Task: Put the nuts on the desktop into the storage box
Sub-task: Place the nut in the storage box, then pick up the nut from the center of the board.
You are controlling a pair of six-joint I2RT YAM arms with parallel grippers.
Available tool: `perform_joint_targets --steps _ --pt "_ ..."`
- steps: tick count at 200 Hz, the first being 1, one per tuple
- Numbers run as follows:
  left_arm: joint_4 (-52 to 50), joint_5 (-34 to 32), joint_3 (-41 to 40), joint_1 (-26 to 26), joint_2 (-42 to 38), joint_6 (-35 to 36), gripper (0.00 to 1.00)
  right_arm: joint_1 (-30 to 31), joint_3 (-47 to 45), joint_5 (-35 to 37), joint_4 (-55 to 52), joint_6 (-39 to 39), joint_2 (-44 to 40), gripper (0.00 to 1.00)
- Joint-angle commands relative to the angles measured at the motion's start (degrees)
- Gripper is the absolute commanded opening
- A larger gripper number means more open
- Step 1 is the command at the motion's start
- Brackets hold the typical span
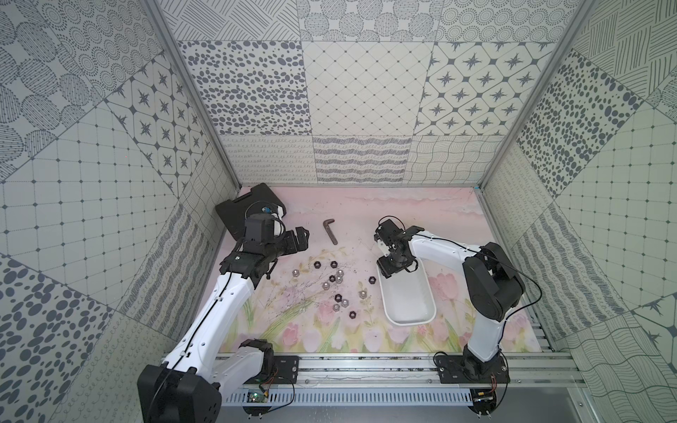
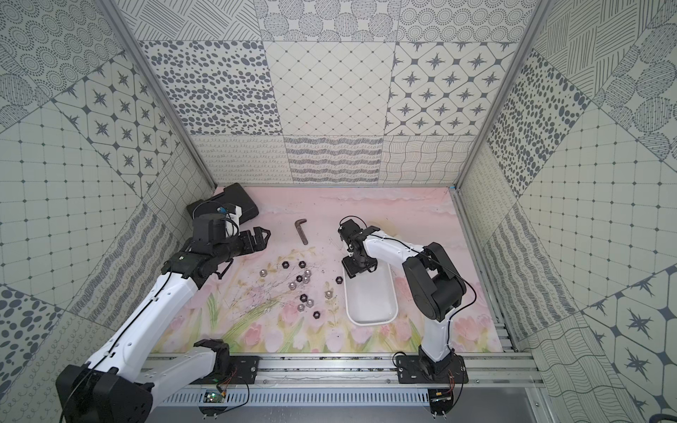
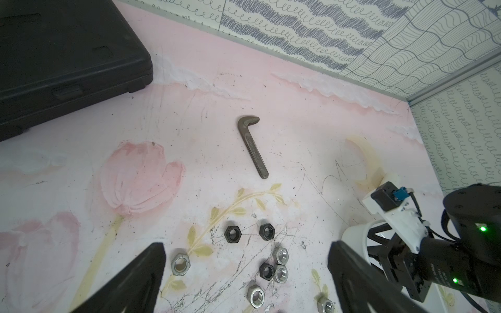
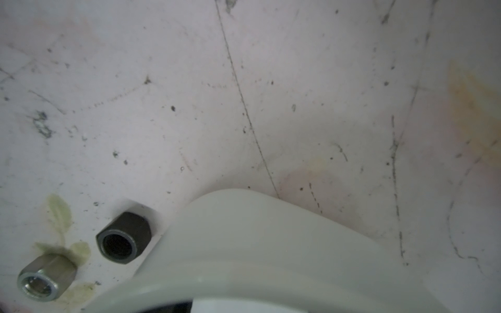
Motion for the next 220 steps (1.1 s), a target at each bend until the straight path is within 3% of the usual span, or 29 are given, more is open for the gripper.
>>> perform_joint_targets --steps 1,60,125,220 --pt "-0.53 0.64 0.54 -0.10 -0.08 0.10 0.99 0.86 0.94 0.73 1.10 0.28 -1.63 0.65" --pt "-0.53 0.92 0.40 -0.13 -0.23 -0.51 0.99 7.05 4.59 -0.95 0.50 -1.46 -11.55 0.65" --pt "-0.97 0.45 0.14 -0.07 -1.13 -0.25 0.99 11.45 10.17 -3.87 -3.84 -3.36 0.16 0.63" --pt "-0.95 0.21 0.03 -0.08 -1.22 0.02 0.99 10.84 8.79 -0.48 -7.97 -4.71 3.97 0.63"
